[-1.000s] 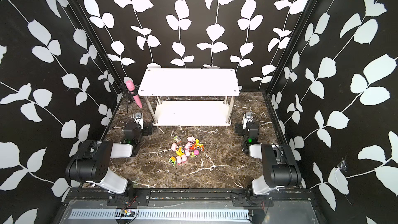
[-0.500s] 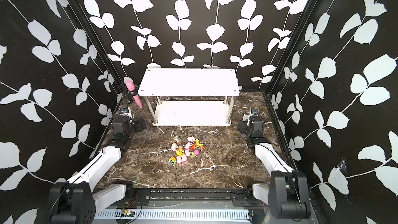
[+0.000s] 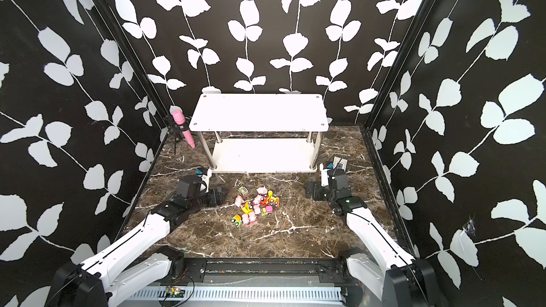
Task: Organize plastic toys on shelves
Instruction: Adjust the plastic toy at the center of the board.
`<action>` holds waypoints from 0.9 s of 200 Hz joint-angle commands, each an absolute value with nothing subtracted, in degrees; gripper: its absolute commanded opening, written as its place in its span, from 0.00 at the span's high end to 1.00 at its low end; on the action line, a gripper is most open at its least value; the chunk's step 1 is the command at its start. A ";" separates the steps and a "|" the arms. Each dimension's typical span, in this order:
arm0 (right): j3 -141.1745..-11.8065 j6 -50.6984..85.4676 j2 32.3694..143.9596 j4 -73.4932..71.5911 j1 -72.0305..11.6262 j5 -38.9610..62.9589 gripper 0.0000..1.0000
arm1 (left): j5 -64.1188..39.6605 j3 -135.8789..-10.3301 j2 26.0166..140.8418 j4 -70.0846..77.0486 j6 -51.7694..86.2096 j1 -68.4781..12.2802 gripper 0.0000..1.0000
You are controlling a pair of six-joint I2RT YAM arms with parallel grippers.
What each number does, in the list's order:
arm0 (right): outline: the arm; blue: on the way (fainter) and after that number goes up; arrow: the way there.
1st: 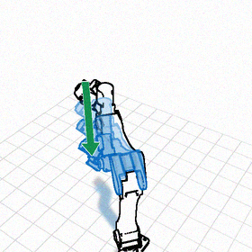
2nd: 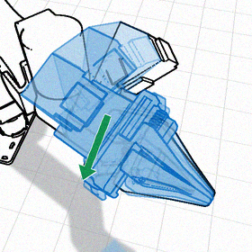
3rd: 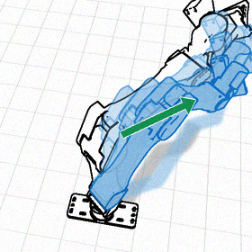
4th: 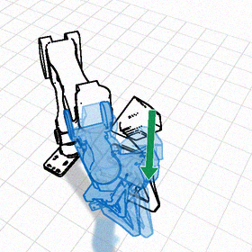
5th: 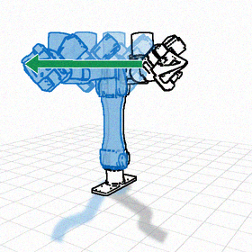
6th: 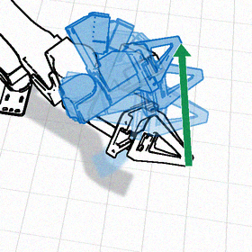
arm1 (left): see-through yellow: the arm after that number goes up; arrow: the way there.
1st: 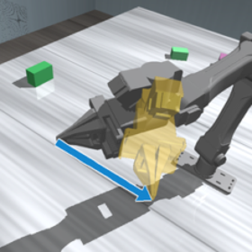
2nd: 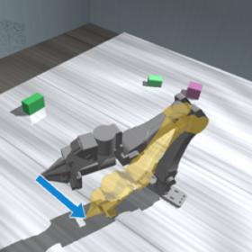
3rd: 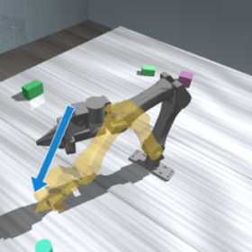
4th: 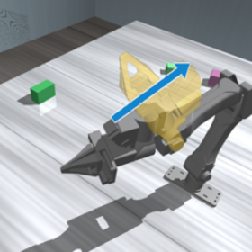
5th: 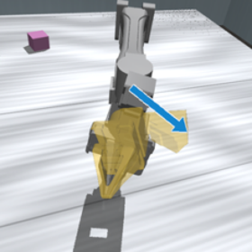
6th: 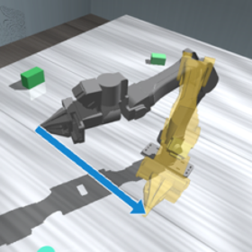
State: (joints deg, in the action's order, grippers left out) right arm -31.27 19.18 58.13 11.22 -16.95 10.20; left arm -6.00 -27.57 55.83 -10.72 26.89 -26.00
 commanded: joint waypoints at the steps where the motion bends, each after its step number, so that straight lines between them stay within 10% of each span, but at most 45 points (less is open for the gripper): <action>1: -29.79 20.72 58.33 12.00 -20.72 10.58 0.01 | -7.82 -27.63 59.20 -7.33 26.42 -28.35 0.25; 180: -33.30 22.60 66.24 10.35 -30.92 5.77 0.01 | -5.63 -34.78 79.38 -6.06 23.03 -31.72 0.69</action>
State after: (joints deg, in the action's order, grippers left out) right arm -31.05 22.09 65.73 11.40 -30.15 7.27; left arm -7.62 -35.24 80.34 -4.54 22.70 -31.44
